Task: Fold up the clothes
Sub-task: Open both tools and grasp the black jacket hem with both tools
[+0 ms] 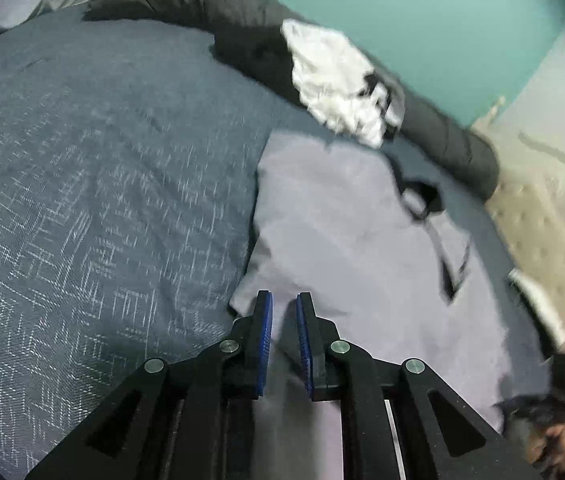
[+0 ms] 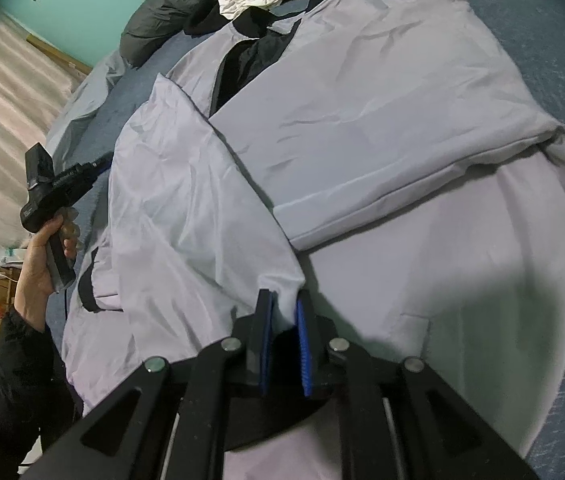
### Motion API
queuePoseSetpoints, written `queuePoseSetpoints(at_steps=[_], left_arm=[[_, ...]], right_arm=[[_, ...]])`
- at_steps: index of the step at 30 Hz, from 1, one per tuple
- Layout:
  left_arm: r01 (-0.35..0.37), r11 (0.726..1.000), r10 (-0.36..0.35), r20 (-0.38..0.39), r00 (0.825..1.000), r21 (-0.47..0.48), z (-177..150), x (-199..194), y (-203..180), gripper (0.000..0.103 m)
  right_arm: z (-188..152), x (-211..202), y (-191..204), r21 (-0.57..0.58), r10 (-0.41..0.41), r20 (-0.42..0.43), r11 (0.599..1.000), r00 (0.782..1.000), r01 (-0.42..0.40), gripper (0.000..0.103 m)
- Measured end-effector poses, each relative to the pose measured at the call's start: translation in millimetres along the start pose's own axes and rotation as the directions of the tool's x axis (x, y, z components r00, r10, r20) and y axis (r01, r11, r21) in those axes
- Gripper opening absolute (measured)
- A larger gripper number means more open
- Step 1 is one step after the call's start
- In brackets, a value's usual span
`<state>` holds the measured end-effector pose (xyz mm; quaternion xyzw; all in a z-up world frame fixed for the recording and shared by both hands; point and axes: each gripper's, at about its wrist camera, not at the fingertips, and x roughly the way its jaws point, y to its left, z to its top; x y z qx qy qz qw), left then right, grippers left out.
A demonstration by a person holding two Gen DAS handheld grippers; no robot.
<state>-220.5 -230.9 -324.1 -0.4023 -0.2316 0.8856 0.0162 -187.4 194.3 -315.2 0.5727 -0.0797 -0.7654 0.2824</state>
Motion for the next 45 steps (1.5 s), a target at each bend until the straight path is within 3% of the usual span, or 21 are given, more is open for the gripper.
queuePoseSetpoints(at_steps=[7, 9, 11, 13, 18, 22, 27, 35, 45], left_arm=[[-0.027, 1.000, 0.028, 0.059, 0.998, -0.015, 2, -35, 1, 0.014], [-0.018, 1.000, 0.019, 0.060, 0.998, -0.016, -1, -48, -2, 0.018], [-0.011, 1.000, 0.011, 0.060, 0.998, -0.012, -4, -62, -8, 0.031], [-0.015, 1.000, 0.015, 0.058, 0.998, 0.006, -9, -76, -17, 0.032], [-0.046, 0.998, 0.044, 0.031, 0.999, 0.053, -25, -111, -33, 0.032], [-0.040, 0.997, 0.041, -0.017, 0.999, 0.071, -42, -136, -41, 0.032], [-0.026, 0.997, 0.036, -0.126, 0.991, 0.076, -80, -158, -45, 0.033], [-0.029, 0.999, 0.037, -0.239, 0.970, 0.038, -139, -187, -39, 0.044], [-0.008, 1.000, 0.016, -0.349, 0.937, 0.024, -189, -187, -40, 0.051]], right_arm=[[-4, -28, 2, 0.020, -0.008, 0.047, 1.000, 0.999, 0.007, 0.015], [-7, -43, 2, 0.020, -0.022, 0.070, 1.000, 0.997, 0.020, 0.017], [-11, -58, -1, 0.034, -0.028, 0.096, 0.999, 0.995, 0.025, 0.023], [-18, -74, -8, 0.061, -0.017, 0.117, 0.998, 0.993, 0.010, 0.030], [-46, -103, -23, 0.121, -0.020, 0.130, 0.993, 0.991, 0.005, 0.032], [-74, -123, -37, 0.183, -0.021, 0.127, 0.983, 0.992, -0.002, 0.047], [-115, -136, -48, 0.231, -0.039, 0.075, 0.973, 0.996, 0.021, 0.053], [-168, -136, -50, 0.255, -0.032, 0.010, 0.967, 0.999, 0.028, 0.058], [-200, -128, -45, 0.270, -0.002, -0.029, 0.963, 1.000, 0.009, 0.064]])
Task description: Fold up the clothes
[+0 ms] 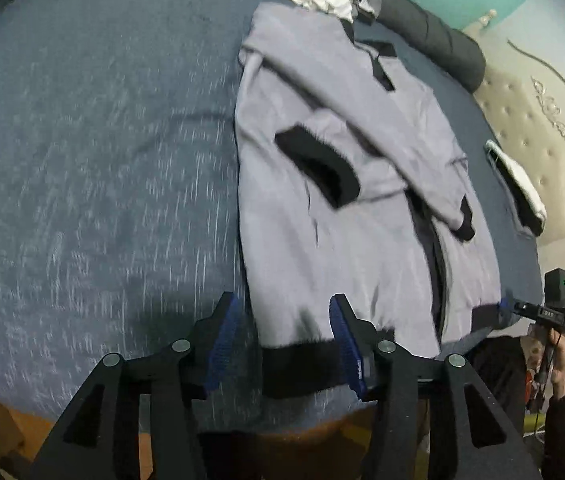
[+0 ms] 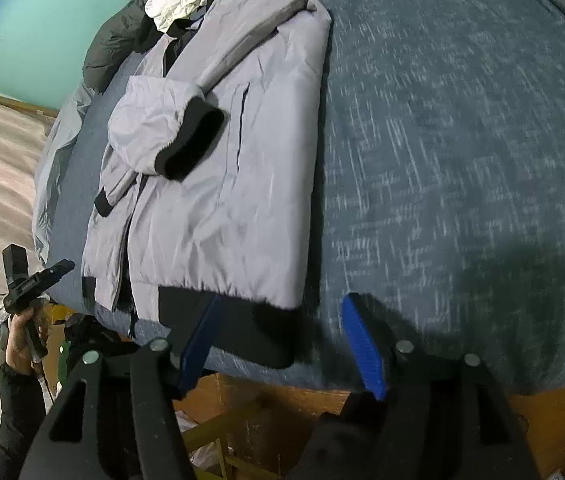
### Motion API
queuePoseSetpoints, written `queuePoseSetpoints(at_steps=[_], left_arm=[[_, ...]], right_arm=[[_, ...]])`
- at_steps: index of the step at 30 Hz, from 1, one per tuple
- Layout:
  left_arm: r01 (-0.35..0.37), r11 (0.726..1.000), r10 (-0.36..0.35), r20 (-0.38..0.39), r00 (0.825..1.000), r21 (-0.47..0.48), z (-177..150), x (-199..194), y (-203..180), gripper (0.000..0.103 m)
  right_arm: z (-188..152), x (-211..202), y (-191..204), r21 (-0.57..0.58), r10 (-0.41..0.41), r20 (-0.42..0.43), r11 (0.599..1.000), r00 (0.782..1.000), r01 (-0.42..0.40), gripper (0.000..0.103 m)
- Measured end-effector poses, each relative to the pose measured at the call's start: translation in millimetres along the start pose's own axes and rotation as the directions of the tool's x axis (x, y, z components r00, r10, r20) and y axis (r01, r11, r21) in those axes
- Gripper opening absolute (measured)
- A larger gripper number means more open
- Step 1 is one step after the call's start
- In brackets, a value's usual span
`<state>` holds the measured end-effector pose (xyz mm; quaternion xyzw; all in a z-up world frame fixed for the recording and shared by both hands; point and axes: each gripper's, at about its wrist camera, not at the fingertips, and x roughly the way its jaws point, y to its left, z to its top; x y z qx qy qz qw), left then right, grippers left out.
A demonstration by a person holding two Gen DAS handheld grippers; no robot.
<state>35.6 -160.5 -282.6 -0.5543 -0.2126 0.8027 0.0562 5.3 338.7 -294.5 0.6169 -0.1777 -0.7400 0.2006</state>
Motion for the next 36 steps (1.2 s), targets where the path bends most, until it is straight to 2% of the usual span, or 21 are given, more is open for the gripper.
queuePoseSetpoints(at_steps=[10, 17, 18, 19, 20, 21, 22, 24, 28, 31, 33, 36], left_arm=[[0.005, 0.999, -0.006, -0.028, 1.000, -0.033, -18, 17, 13, 0.052], [0.048, 0.998, -0.049, -0.050, 0.998, -0.037, -28, 31, 16, 0.049], [0.059, 0.998, -0.060, -0.051, 0.997, -0.031, -29, 32, 15, 0.045], [0.073, 0.997, -0.074, -0.055, 0.996, -0.023, -30, 33, 13, 0.029], [0.075, 0.997, -0.076, -0.056, 0.996, -0.015, -31, 33, 12, 0.020], [0.070, 0.998, -0.070, -0.050, 0.996, -0.001, -32, 31, 9, 0.019], [0.064, 0.998, -0.063, -0.042, 0.997, 0.014, -32, 29, 6, 0.012], [0.085, 0.996, -0.085, -0.017, 0.996, 0.017, -33, 16, 2, 0.011], [0.118, 0.993, -0.118, -0.002, 0.993, 0.005, -41, -4, 3, 0.011], [0.152, 0.986, -0.154, -0.019, 0.988, -0.075, -44, 1, 20, 0.011], [0.150, 0.984, -0.154, -0.029, 0.988, -0.100, -43, 6, 29, 0.011], [0.139, 0.987, -0.142, -0.034, 0.989, -0.083, -48, 9, 31, 0.011]], right_arm=[[-10, 6, -2, 0.019, 0.022, -0.010, 1.000, 1.000, -0.022, 0.064], [-7, 10, 4, 0.001, 0.033, -0.004, 0.999, 0.999, -0.033, 0.064], [-7, 10, 6, -0.002, 0.046, -0.003, 0.999, 0.999, -0.046, 0.061], [-7, 12, 8, -0.006, 0.061, -0.007, 0.998, 0.998, -0.061, 0.051], [-7, 14, 11, -0.016, 0.064, -0.015, 0.998, 0.998, -0.064, 0.046], [-7, 16, 14, -0.030, 0.049, -0.016, 0.998, 0.999, -0.049, 0.033], [-7, 17, 16, -0.046, 0.032, -0.015, 0.998, 0.999, -0.032, 0.018], [-7, 15, 18, -0.059, 0.028, -0.003, 0.998, 1.000, -0.028, 0.009], [-9, 4, 19, -0.086, 0.018, 0.021, 0.996, 1.000, -0.016, 0.006], [-11, -1, 16, -0.100, -0.005, 0.027, 0.995, 1.000, 0.007, 0.006], [-11, 2, 16, -0.094, -0.005, 0.024, 0.995, 1.000, 0.008, 0.006], [-11, 4, 17, -0.091, 0.001, 0.024, 0.996, 1.000, 0.001, 0.006]])
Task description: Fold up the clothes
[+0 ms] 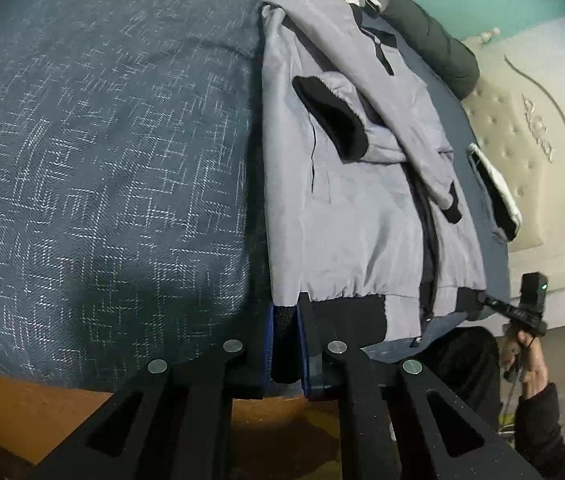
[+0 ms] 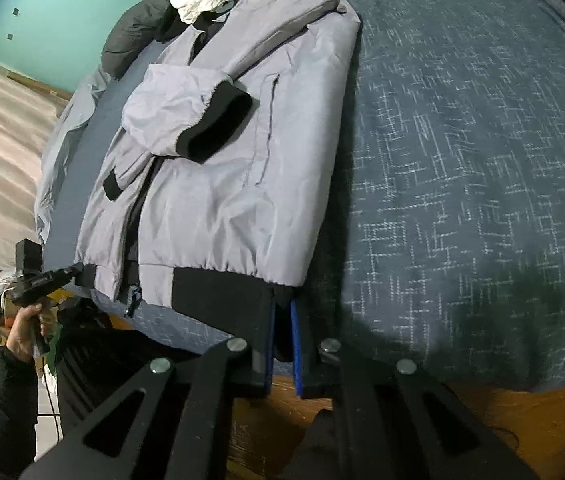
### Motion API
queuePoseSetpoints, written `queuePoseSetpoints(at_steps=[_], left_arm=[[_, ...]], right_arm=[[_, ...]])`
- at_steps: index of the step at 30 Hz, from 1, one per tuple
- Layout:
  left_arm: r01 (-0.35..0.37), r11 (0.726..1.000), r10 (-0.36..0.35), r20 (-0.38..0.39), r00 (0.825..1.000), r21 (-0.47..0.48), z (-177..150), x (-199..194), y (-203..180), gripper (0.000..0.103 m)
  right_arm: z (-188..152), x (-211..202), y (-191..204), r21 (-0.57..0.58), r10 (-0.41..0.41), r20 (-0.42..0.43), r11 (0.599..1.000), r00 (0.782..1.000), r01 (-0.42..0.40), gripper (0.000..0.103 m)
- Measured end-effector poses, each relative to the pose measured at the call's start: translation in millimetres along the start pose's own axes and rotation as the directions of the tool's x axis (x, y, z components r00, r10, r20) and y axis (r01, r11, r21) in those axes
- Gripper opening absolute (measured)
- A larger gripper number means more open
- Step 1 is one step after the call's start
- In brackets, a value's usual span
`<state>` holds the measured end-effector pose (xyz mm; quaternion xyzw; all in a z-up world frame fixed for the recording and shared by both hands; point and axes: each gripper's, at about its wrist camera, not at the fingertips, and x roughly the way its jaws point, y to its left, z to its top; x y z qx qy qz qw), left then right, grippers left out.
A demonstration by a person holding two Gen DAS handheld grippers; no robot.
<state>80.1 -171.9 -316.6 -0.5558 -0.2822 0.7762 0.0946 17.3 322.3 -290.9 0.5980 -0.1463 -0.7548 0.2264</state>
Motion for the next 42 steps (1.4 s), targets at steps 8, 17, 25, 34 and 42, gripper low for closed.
queuePoseSetpoints(at_steps=[8, 17, 25, 34, 42], left_arm=[[0.024, 1.000, -0.024, 0.017, 1.000, 0.009, -2, -12, -10, 0.011], [0.098, 0.992, -0.105, 0.083, 0.991, 0.078, 11, -40, -50, 0.011], [0.135, 0.974, -0.156, 0.108, 0.982, 0.181, 18, -77, -86, 0.010], [0.137, 0.961, -0.171, 0.129, 0.977, 0.240, 34, -97, -111, 0.010], [0.140, 0.952, -0.195, 0.184, 0.963, 0.271, 102, -101, -141, 0.010]], right_arm=[[0, 0, 2, 0.003, 0.029, -0.004, 1.000, 1.000, -0.029, 0.006], [8, -20, 13, -0.004, 0.114, 0.027, 0.993, 0.993, -0.114, 0.006], [15, -50, 44, -0.071, 0.243, 0.041, 0.968, 0.969, -0.240, 0.006], [33, -74, 61, -0.134, 0.327, 0.043, 0.938, 0.944, -0.319, 0.006], [102, -87, 76, -0.180, 0.359, 0.108, 0.924, 0.927, -0.337, 0.006]])
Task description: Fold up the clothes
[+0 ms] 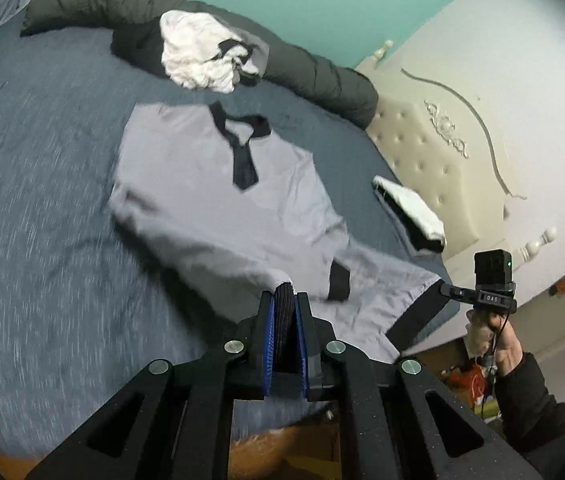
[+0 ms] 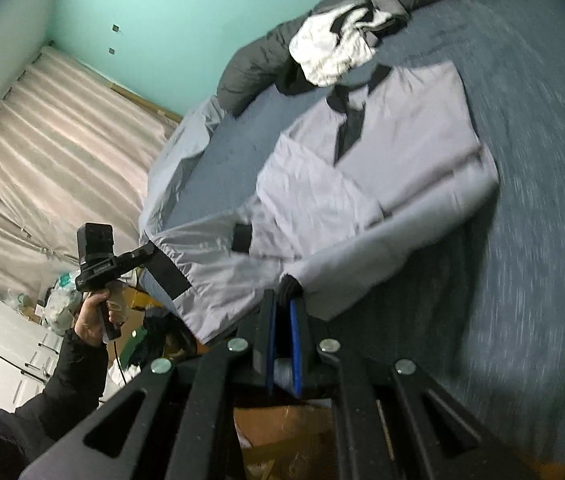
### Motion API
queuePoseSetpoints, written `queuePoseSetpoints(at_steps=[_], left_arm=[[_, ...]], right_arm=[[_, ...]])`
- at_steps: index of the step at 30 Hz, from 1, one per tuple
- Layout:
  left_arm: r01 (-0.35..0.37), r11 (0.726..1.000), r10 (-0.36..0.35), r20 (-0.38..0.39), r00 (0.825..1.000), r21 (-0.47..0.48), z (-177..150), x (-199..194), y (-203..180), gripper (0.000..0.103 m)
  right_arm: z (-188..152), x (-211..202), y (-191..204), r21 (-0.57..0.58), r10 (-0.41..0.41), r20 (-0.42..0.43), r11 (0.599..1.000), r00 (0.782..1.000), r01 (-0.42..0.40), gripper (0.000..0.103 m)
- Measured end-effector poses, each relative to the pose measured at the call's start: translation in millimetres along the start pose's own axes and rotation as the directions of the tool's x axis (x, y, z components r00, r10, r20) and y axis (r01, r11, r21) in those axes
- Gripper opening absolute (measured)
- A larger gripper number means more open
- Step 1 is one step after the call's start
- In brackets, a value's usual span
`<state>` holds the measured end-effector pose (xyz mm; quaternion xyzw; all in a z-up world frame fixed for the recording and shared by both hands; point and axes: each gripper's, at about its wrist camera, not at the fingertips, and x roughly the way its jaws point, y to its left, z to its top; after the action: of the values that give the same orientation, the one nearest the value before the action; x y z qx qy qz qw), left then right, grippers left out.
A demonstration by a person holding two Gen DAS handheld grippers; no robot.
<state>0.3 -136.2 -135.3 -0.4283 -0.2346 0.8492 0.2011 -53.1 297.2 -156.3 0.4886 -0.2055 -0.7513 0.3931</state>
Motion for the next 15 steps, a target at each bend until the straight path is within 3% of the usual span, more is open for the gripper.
queuePoseSetpoints(at_steps=[5, 15], left_arm=[[0.002, 1.000, -0.003, 0.024, 1.000, 0.003, 57, 24, 3, 0.010], [-0.039, 0.999, 0.041, 0.056, 0.998, -0.037, 173, 75, 44, 0.010]], right_arm=[[57, 16, 0, -0.020, 0.005, 0.046, 1.000, 0.999, -0.004, 0.006], [180, 45, -47, -0.005, -0.041, 0.116, 0.999, 0.992, 0.042, 0.006]])
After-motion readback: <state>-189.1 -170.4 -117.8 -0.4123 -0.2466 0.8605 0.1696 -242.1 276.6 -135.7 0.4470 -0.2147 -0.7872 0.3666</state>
